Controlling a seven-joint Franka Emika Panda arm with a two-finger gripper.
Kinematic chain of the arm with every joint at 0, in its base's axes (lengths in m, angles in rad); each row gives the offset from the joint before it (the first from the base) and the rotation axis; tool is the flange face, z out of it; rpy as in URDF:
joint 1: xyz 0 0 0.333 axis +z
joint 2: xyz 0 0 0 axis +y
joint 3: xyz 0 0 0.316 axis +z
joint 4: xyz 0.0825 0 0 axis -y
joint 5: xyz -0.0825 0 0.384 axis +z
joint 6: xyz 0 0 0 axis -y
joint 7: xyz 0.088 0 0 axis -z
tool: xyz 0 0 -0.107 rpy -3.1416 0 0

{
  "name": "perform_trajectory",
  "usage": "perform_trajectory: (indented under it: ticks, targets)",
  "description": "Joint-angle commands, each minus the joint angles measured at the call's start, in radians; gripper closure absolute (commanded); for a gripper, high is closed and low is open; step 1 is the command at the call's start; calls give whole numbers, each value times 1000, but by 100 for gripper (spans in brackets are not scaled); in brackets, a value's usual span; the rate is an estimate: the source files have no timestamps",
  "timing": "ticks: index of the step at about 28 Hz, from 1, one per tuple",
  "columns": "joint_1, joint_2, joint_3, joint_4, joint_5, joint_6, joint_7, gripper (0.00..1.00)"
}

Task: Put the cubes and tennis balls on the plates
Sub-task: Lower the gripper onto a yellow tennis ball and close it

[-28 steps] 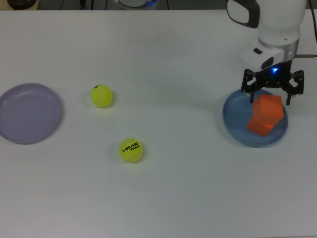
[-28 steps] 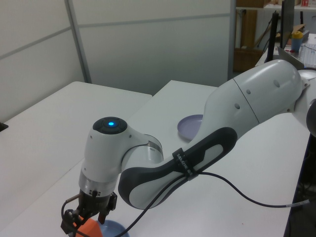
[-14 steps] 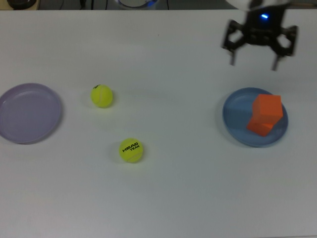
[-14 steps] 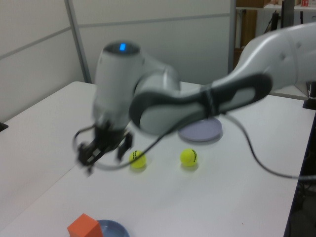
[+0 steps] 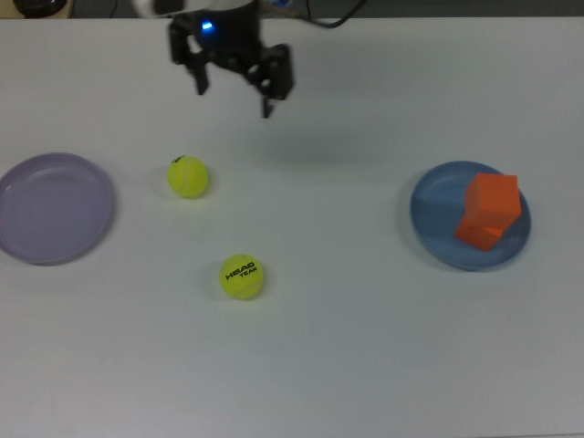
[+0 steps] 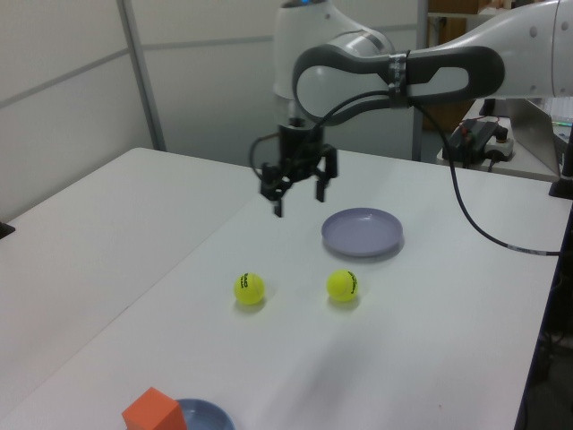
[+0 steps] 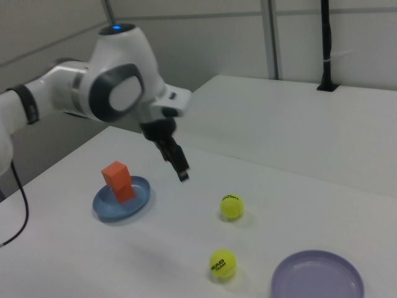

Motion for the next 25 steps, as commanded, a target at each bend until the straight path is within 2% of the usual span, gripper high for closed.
perform_trajectory:
  ticks: [1,2,8,11,18,25]
  targets:
    - [9,-53,-75,-143,51,52,-79,0]
    - [9,-58,-98,-188,67,88,-103,0]
    - [8,-58,-133,-306,68,220,-137,0]
    - [8,-56,-145,-335,70,253,-154,0]
    - [0,-35,-145,-409,70,337,-171,0]
    - [0,19,-145,-414,70,372,-178,0]
